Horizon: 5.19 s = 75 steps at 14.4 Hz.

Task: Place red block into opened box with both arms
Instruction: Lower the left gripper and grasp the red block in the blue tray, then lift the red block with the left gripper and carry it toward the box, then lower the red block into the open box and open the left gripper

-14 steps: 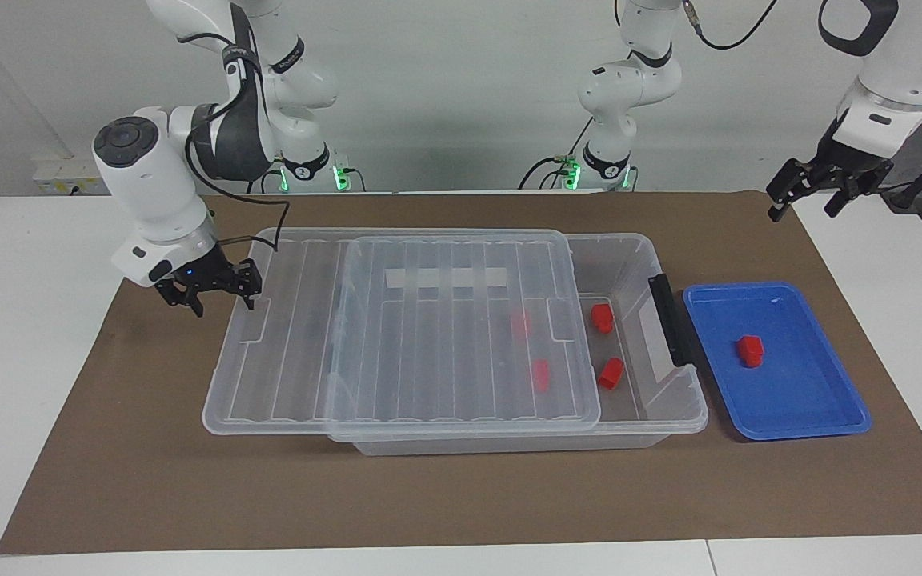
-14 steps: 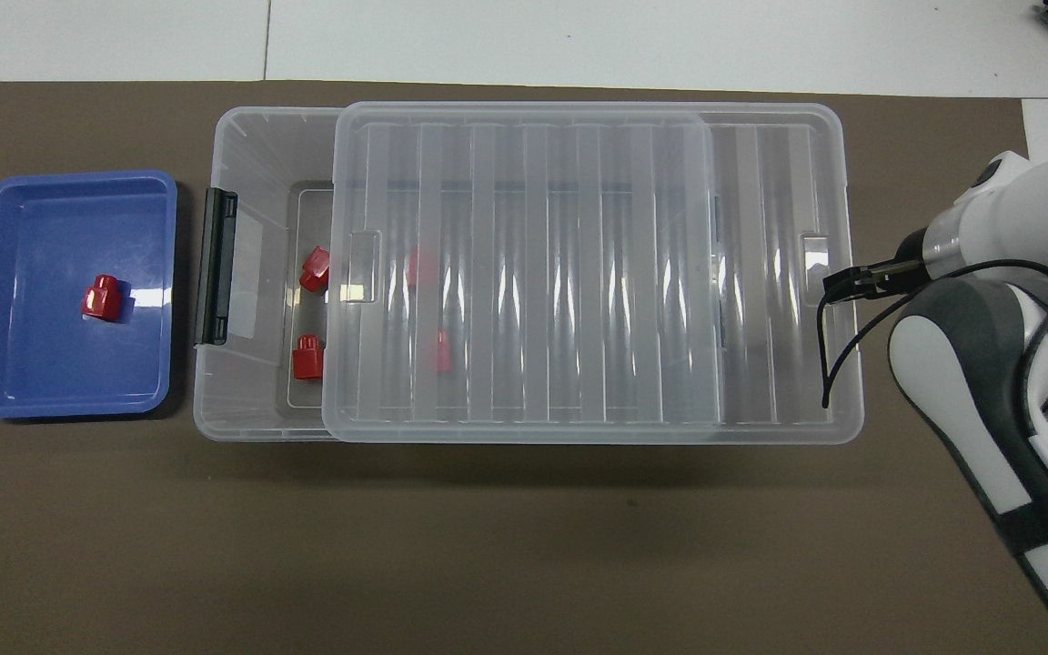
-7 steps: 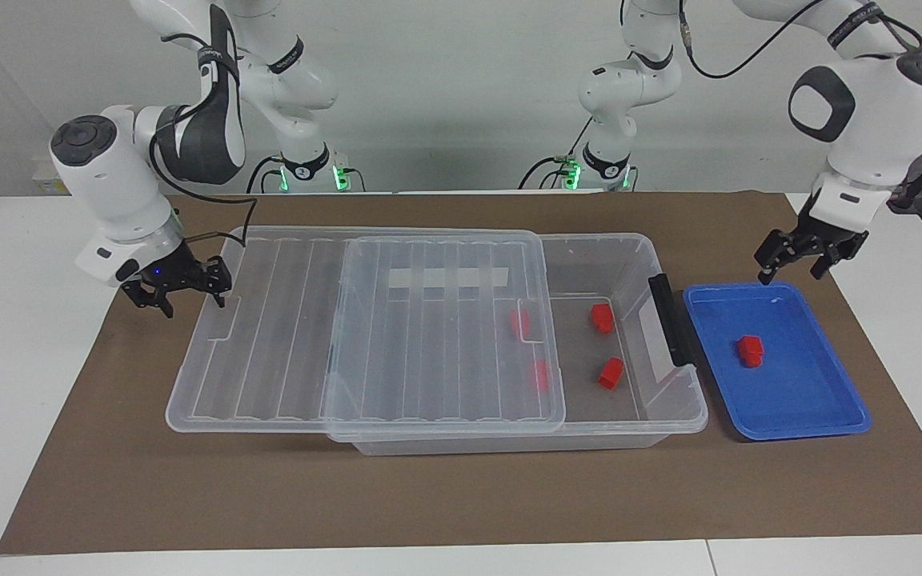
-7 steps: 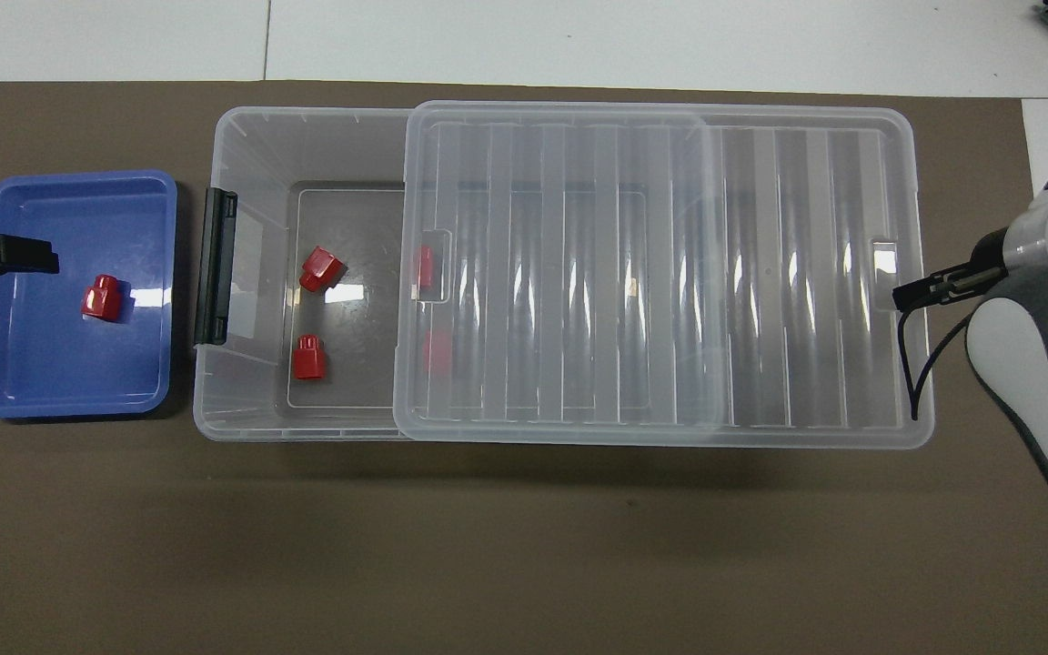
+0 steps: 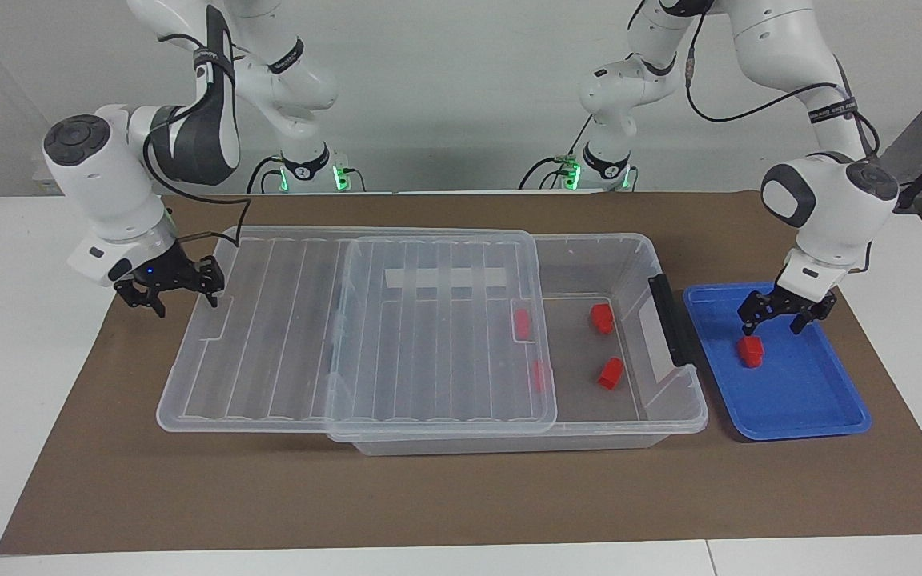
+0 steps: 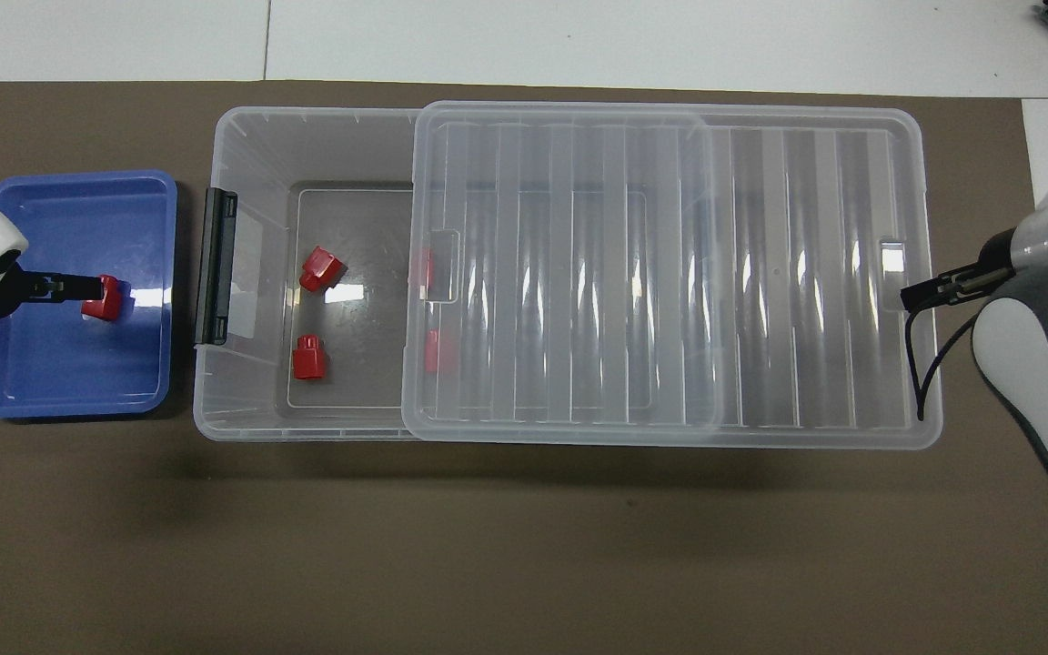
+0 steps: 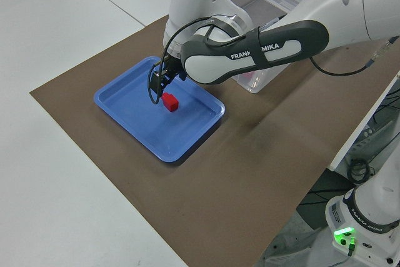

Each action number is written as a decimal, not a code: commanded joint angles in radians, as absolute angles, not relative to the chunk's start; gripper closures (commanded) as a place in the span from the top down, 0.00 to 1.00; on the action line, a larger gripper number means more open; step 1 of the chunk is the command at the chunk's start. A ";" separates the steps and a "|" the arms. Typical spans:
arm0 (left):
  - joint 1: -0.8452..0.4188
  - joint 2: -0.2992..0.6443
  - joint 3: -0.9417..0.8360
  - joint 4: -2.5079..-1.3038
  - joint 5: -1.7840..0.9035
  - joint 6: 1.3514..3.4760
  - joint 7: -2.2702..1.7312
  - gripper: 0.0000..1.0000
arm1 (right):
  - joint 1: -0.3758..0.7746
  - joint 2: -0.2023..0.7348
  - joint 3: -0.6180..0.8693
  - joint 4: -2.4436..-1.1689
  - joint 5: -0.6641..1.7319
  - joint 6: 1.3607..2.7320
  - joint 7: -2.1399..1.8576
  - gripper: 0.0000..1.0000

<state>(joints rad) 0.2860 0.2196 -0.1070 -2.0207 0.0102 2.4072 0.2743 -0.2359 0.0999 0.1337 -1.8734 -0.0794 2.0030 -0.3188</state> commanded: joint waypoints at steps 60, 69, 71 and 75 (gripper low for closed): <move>-0.293 0.231 -0.129 -1.993 0.146 2.318 -0.942 0.02 | -0.104 -0.009 0.141 -1.606 -0.018 1.607 0.175 1.00; -0.298 0.311 -0.127 -2.016 0.198 2.425 -0.976 0.04 | -0.186 0.009 0.140 -1.681 -0.018 1.801 0.140 0.78; -0.298 0.311 -0.127 -2.016 0.198 2.425 -0.976 0.07 | -0.213 0.015 0.140 -1.697 -0.018 1.838 0.106 0.70; -0.298 0.311 -0.127 -2.016 0.198 2.425 -0.974 0.65 | -0.256 0.080 0.140 -1.693 -0.038 1.940 0.017 0.61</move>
<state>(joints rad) -0.2805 0.3189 -0.1443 -1.9894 0.1711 2.3990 -0.9485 -0.2341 0.0521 0.1340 -1.6853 -0.0392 1.8865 0.0695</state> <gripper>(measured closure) 0.608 0.339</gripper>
